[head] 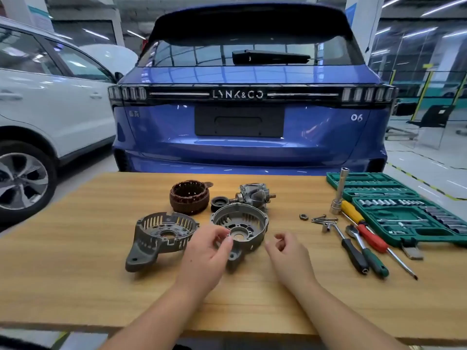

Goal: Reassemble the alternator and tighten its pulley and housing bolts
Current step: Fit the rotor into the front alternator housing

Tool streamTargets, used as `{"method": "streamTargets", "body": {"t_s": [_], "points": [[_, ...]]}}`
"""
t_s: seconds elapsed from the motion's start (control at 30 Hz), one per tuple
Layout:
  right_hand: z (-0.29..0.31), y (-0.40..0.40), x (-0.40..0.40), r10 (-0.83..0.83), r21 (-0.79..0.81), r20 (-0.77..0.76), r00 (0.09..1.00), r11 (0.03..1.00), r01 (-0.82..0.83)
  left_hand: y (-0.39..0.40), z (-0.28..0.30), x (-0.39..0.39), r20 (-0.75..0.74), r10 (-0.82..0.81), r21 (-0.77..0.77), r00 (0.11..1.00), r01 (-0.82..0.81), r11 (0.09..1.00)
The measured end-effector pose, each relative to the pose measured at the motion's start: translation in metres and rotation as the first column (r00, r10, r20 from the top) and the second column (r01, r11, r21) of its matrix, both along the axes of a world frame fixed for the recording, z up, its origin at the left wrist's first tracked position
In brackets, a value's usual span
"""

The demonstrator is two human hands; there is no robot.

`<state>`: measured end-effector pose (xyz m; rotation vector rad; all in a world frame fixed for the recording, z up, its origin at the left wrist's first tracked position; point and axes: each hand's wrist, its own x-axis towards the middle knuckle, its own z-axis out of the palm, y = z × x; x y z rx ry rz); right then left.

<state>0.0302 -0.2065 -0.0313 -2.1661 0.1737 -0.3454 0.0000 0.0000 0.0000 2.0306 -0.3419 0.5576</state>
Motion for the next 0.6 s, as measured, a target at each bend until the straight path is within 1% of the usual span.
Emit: {"method": "streamTargets", "body": {"t_s": [0.07,0.1,0.13,0.17,0.23,0.3,0.37,0.4,0.47,0.53,0.6], "points": [[0.000,0.003,0.008,-0.055,0.096,0.034,0.998,0.994,0.051,-0.013,-0.002,0.004,0.062,0.027,0.094,0.998,-0.032,0.995],[-0.001,0.004,0.013,-0.063,0.117,0.055,0.997,0.992,0.056,-0.017,-0.008,0.007,0.070,0.040,0.133,0.997,-0.049,0.990],[0.001,0.006,0.015,-0.061,0.135,0.060,0.996,0.990,0.052,-0.023,-0.014,0.008,0.047,0.054,0.158,0.997,-0.061,0.986],[-0.001,0.007,0.019,-0.048,0.149,0.071,0.996,0.988,0.037,-0.025,-0.020,0.012,0.034,0.086,0.147,0.996,-0.090,0.985],[-0.001,0.008,0.024,0.006,0.136,0.076,0.997,0.991,-0.016,-0.023,-0.025,0.018,-0.024,0.168,0.069,0.986,-0.166,0.984],[-0.002,0.009,0.027,0.075,0.108,0.079,0.994,0.991,-0.083,-0.018,-0.028,0.026,-0.148,0.212,-0.012,0.966,-0.217,0.976],[-0.003,0.010,0.028,0.113,0.091,0.066,0.991,0.989,-0.119,-0.015,-0.030,0.033,-0.307,0.196,-0.105,0.931,-0.238,0.966],[-0.002,0.010,0.028,0.117,0.094,0.059,0.991,0.988,-0.122,-0.015,-0.031,0.036,-0.349,0.185,-0.135,0.919,-0.244,0.960],[-0.002,0.010,0.027,0.097,0.161,0.056,0.994,0.981,-0.105,-0.015,-0.032,0.042,-0.388,0.191,-0.155,0.902,-0.268,0.951],[-0.002,0.009,0.028,0.055,0.251,0.046,0.997,0.966,-0.065,-0.016,-0.031,0.050,-0.447,0.226,-0.175,0.866,-0.332,0.927],[-0.006,0.005,0.030,-0.013,0.338,0.033,0.999,0.941,0.001,-0.017,-0.028,0.056,-0.494,0.285,-0.125,0.821,-0.391,0.912]]}}
